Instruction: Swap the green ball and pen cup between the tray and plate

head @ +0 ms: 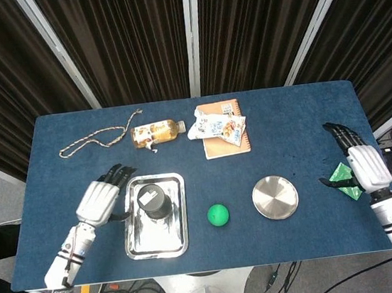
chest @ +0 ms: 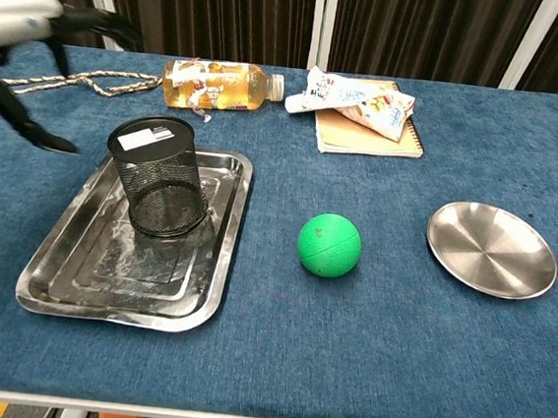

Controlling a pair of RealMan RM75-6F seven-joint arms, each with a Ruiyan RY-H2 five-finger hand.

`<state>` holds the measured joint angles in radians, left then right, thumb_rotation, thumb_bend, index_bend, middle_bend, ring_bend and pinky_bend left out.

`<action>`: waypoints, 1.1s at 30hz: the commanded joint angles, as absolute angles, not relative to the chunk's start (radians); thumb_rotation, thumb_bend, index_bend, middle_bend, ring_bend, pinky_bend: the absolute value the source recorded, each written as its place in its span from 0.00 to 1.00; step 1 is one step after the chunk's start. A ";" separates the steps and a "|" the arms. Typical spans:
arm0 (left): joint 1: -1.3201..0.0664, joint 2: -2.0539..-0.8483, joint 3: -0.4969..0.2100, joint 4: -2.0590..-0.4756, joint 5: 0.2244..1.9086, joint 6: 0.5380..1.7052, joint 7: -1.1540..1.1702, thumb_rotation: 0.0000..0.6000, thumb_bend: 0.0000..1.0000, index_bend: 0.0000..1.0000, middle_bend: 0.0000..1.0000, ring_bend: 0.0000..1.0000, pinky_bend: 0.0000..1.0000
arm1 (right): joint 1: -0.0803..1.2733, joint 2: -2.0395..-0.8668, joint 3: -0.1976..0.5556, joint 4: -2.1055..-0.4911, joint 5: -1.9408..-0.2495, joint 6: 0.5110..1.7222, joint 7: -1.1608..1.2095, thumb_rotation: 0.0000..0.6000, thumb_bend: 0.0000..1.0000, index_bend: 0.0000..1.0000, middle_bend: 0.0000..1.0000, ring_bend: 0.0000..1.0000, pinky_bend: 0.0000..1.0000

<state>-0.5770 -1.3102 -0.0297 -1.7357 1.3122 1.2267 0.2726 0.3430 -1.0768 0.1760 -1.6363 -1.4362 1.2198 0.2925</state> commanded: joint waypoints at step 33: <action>-0.167 -1.420 0.048 -1.400 1.421 1.490 -0.068 1.00 0.03 0.10 0.07 0.04 0.23 | 0.762 -1.574 0.126 -1.713 -1.093 0.841 -0.582 1.00 0.04 0.10 0.17 0.11 0.26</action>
